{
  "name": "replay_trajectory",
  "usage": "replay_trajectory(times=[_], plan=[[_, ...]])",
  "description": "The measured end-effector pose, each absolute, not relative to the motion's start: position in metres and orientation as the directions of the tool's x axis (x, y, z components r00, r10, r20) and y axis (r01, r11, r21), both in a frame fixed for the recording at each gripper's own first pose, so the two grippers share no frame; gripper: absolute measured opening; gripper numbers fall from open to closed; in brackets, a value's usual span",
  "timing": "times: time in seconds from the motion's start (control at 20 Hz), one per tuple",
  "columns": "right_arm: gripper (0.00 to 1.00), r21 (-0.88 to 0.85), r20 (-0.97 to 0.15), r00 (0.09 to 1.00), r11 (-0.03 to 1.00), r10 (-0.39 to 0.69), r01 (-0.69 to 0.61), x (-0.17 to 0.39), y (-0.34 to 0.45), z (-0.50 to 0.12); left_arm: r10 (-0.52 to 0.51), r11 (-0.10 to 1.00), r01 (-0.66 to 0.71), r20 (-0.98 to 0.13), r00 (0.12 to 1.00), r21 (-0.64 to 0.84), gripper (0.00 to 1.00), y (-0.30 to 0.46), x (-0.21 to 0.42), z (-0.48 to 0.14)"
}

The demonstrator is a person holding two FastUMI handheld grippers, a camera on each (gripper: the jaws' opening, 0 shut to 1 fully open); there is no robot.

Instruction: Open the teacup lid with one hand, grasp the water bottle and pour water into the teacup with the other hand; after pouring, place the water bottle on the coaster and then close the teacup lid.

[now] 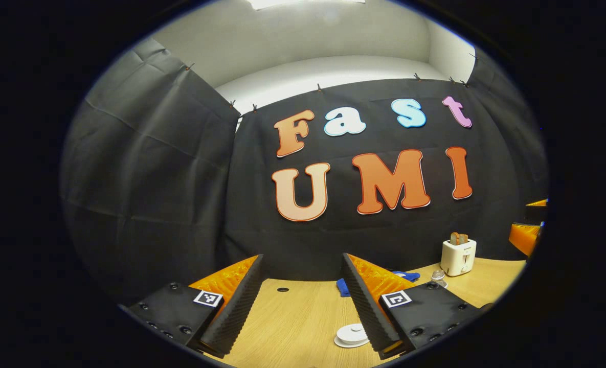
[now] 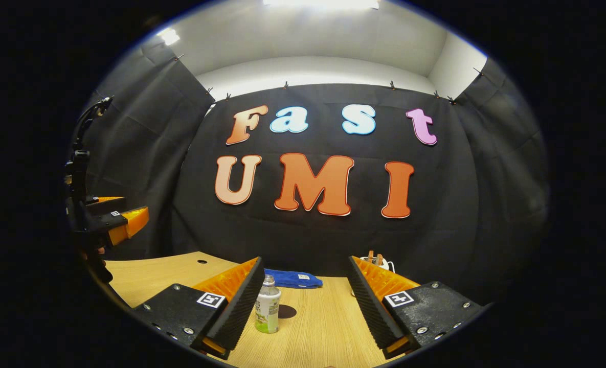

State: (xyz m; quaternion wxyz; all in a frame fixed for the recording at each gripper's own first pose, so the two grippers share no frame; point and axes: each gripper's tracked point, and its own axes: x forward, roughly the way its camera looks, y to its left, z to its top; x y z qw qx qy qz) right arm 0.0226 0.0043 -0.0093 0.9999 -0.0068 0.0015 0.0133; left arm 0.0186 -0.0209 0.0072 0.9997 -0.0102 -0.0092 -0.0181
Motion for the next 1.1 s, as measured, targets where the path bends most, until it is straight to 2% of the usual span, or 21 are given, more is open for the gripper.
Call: replay_trajectory(times=[0.15,0.3,0.4,0.55,0.75,1.1], plan=[[0.98,0.002,-0.004,0.996,0.997,0.084,-0.084,0.036,0.019,-0.012,-0.047,0.998,0.048,0.044,0.998,-0.03,0.98,-0.024,0.028,0.011],[0.98,0.001,-0.019,0.994,0.994,0.108,-0.108,0.054,0.027,-0.031,-0.129,0.988,0.134,0.065,0.99,-0.083,0.97,-0.046,0.037,0.006],[0.98,0.0,-0.074,0.991,0.994,0.109,-0.109,0.067,0.029,-0.061,-0.146,0.982,0.15,0.046,0.988,-0.117,0.97,-0.049,0.049,-0.009],[0.97,0.021,-0.098,0.986,0.99,0.138,-0.136,0.081,0.037,-0.082,-0.175,0.972,0.175,0.016,0.984,-0.154,0.98,-0.058,0.067,-0.038],[0.97,0.031,-0.111,0.981,0.987,0.159,-0.157,0.098,0.04,-0.104,-0.209,0.964,0.191,-0.08,0.975,-0.187,0.97,-0.073,0.082,-0.095],[0.97,0.008,-0.187,0.961,0.979,0.202,-0.204,0.107,0.048,-0.147,-0.287,0.956,0.256,-0.279,0.917,-0.143,0.96,-0.114,0.092,-0.188]])
